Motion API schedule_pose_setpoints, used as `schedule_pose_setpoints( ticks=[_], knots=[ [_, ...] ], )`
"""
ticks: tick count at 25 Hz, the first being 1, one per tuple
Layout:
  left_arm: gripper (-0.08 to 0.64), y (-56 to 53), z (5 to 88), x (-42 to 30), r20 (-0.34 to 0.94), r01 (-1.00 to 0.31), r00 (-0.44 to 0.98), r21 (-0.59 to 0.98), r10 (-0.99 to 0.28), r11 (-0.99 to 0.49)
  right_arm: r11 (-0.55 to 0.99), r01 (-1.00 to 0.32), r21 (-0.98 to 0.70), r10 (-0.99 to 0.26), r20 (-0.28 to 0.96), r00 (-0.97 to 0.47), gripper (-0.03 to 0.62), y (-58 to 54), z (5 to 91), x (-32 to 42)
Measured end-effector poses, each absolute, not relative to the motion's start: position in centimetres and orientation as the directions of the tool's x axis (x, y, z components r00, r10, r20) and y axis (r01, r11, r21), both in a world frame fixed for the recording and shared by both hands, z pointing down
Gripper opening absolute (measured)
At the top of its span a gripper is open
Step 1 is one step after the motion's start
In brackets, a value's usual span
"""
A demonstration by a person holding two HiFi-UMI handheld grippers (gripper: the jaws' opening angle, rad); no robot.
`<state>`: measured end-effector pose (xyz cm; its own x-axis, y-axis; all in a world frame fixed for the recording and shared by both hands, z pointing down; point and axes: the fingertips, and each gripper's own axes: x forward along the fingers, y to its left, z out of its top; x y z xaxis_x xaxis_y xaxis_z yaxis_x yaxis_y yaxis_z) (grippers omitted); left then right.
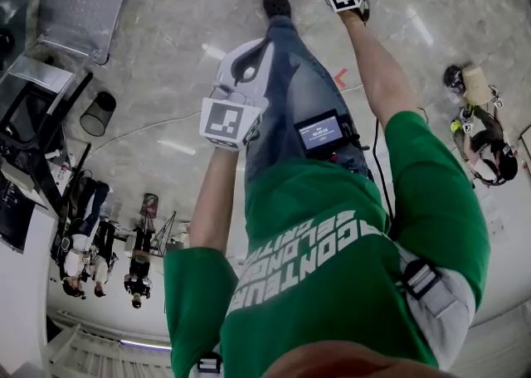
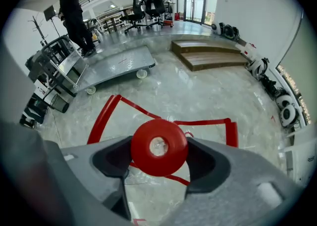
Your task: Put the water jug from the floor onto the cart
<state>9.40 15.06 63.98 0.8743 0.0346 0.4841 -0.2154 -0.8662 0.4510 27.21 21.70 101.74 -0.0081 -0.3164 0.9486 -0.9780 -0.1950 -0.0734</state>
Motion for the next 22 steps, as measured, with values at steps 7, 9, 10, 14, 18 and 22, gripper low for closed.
schedule_pose_setpoints(
  ticks=[7, 9, 10, 14, 18, 22],
  knots=[
    [0.017, 16.7, 62.4, 10.2, 0.482, -0.217, 0.876, 0.459, 0.036, -0.862, -0.196, -0.980, -0.036, -0.293, 0.956, 0.023, 0.301, 23.4, 100.3, 28.3],
    [0.017, 15.4, 62.8, 9.8, 0.484, -0.222, 0.875, 0.452, 0.028, -0.864, -0.202, -0.979, -0.040, -0.283, 0.959, 0.020, 0.301, 22.7, 100.8, 27.7],
    [0.017, 14.7, 62.9, 9.7, 0.481, -0.223, 0.877, 0.447, 0.022, -0.866, -0.206, -0.978, -0.040, -0.284, 0.959, 0.020, 0.301, 22.4, 100.8, 27.7],
    [0.017, 13.4, 61.7, 9.8, 0.448, -0.224, 0.894, 0.420, -0.014, -0.879, -0.224, -0.974, -0.022, -0.268, 0.962, 0.040, 0.301, 22.8, 98.4, 29.0],
    [0.017, 13.7, 58.4, 9.4, 0.425, -0.225, 0.904, 0.396, -0.040, -0.890, -0.183, -0.983, -0.032, -0.324, 0.946, 0.029, 0.301, 23.2, 92.9, 28.8],
    [0.017, 14.3, 54.5, 8.7, 0.394, -0.222, 0.917, 0.364, -0.066, -0.905, -0.138, -0.990, -0.025, -0.378, 0.925, 0.029, 0.301, 24.2, 85.6, 28.5]
  ],
)
